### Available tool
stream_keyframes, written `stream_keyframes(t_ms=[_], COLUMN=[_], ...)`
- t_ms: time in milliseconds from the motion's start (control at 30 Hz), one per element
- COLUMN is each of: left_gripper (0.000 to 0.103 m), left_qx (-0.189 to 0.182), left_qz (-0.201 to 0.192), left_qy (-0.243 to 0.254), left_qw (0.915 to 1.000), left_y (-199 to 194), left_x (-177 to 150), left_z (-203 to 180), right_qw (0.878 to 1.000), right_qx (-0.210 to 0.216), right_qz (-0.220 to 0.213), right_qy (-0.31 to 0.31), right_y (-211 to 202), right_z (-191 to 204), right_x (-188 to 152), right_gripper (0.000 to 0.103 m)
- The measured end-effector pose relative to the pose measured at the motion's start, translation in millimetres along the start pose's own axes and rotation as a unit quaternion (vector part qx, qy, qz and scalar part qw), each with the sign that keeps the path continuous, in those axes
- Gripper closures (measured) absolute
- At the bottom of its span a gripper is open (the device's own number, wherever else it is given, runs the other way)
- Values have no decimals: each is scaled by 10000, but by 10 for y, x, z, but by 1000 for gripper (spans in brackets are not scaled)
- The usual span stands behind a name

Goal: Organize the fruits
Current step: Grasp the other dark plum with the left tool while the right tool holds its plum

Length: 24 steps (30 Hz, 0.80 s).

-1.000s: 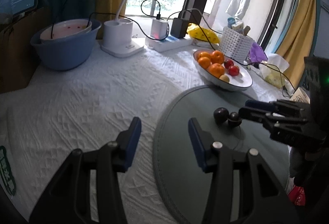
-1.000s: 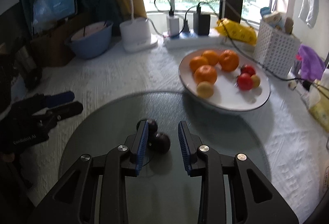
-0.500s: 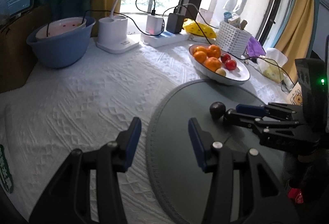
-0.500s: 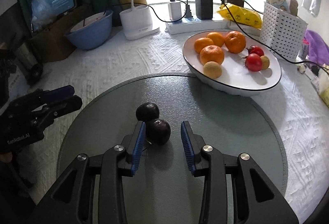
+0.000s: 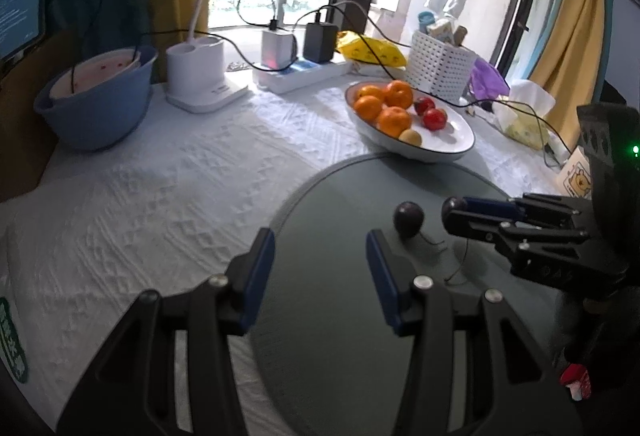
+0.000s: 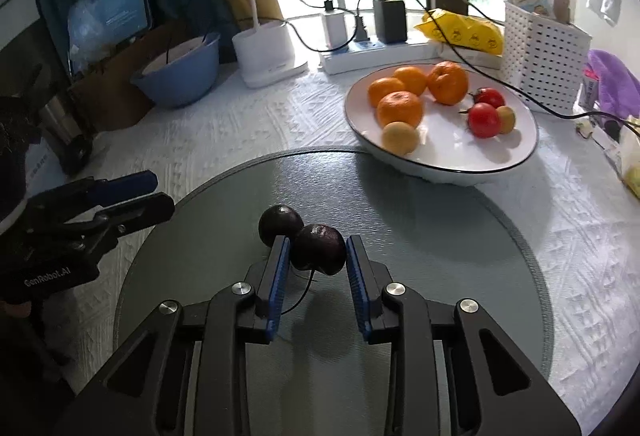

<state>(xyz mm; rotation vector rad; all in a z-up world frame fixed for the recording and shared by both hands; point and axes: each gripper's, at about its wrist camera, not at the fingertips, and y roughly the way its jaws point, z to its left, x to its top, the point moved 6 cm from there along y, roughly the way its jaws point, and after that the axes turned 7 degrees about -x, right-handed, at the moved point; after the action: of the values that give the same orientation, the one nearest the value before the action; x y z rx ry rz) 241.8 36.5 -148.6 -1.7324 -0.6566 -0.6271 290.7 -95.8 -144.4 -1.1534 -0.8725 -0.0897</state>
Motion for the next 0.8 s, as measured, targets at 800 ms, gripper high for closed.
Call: stream_keyframes(t_ms=[800], left_gripper=[54], left_qx=[-506], left_qz=[412], left_qy=[327], left_qw=[9973], left_y=[532], left_x=[249], left_z=[-520], right_qw=[9976], right_qx=[-240], right_qz=[-217], right_qy=[614], right_y=[-179], right_z=[-690], right_x=[-106], right_gripper=[72])
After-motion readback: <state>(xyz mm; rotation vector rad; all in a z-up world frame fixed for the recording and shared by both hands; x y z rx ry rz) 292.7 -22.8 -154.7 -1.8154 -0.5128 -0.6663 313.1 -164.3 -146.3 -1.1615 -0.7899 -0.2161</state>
